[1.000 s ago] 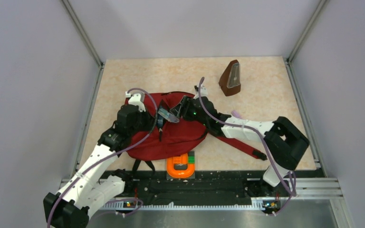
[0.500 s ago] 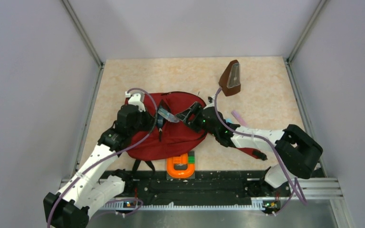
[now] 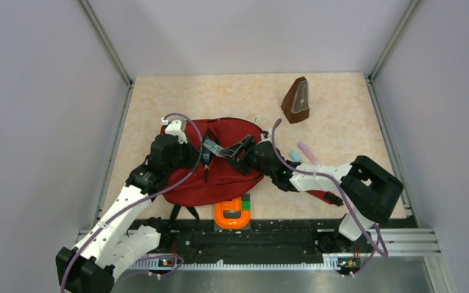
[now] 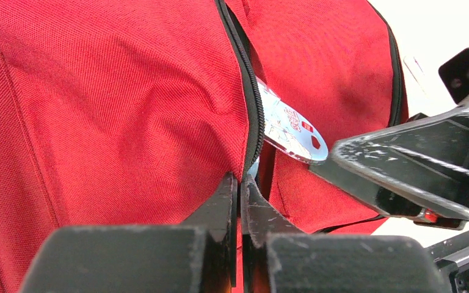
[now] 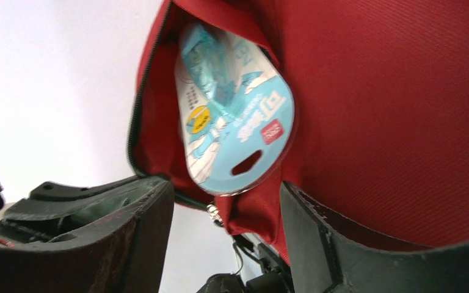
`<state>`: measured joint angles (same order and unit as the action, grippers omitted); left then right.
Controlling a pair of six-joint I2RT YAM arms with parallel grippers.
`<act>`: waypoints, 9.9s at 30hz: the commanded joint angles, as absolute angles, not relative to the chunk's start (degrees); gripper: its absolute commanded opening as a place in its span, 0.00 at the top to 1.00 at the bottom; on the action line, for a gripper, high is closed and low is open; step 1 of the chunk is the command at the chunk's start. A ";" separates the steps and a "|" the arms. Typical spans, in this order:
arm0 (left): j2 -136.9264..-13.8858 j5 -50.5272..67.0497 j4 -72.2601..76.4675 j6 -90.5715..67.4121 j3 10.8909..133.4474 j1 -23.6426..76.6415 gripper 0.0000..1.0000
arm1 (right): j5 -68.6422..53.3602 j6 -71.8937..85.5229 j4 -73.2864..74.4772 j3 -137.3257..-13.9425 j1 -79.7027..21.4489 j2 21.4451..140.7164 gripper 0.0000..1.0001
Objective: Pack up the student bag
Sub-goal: Place the stationery in the student bag, then pick up the stationery from the center of the board, then place the stationery in the student bag, then pick up the stationery from the center of the board, then place the stationery in the student bag.
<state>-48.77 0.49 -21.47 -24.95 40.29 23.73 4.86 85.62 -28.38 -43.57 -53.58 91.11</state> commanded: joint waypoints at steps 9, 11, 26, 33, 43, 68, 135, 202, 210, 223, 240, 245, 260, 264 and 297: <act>-47.95 2.04 -19.13 -23.85 41.93 23.80 1.00 | 6.56 86.73 -32.90 -49.36 -53.74 99.35 0.46; -48.08 2.37 -19.52 -23.50 42.23 23.86 1.00 | 6.78 86.55 -33.29 -49.96 -53.05 100.02 0.50; -48.30 3.76 -20.22 -22.10 43.56 23.82 1.00 | -2.30 74.26 -33.61 -59.84 -49.11 105.83 1.00; -49.42 4.77 -20.52 -21.14 44.96 23.81 1.00 | -14.24 64.76 -28.47 -73.39 -48.91 117.17 1.00; -52.49 6.40 -19.80 -21.25 46.14 23.82 1.00 | -3.91 49.85 -19.27 -78.89 -50.43 121.18 1.00; -50.95 -3.53 -26.66 -21.70 45.57 23.82 1.00 | 6.61 28.31 -5.47 -67.40 -50.20 95.00 0.23; -54.40 -8.15 -30.27 -11.24 50.20 22.63 1.00 | -2.37 17.10 21.01 -52.86 -26.09 64.93 1.00; -53.52 -4.38 -29.01 -7.45 47.94 22.41 1.00 | -14.50 14.54 -9.86 -95.70 -51.24 120.73 0.94; -53.48 -5.37 -29.27 -7.63 47.97 22.35 1.00 | -14.58 13.16 -6.93 -91.34 -51.26 114.16 0.49; -52.91 -7.14 -29.40 -8.44 47.83 22.04 1.00 | -4.61 10.34 6.29 -65.42 -47.42 84.75 0.24; -53.01 -6.46 -29.44 -8.61 47.84 21.74 1.00 | 4.81 16.85 26.58 -49.64 -21.74 79.30 0.24; -52.73 -6.26 -29.47 -8.79 47.80 21.76 1.00 | 5.95 16.76 26.28 -49.39 -21.71 83.75 0.24; -51.74 -6.28 -29.02 -9.14 47.65 21.79 1.00 | 10.90 17.29 22.30 -48.13 -21.76 91.38 0.46; -50.62 -7.08 -28.71 -9.07 47.30 21.73 1.00 | 13.43 17.19 22.13 -48.83 -21.72 91.28 0.69; -55.65 2.04 -22.43 -26.54 44.70 21.52 1.00 | -36.71 14.70 31.11 -102.68 -37.67 113.03 1.00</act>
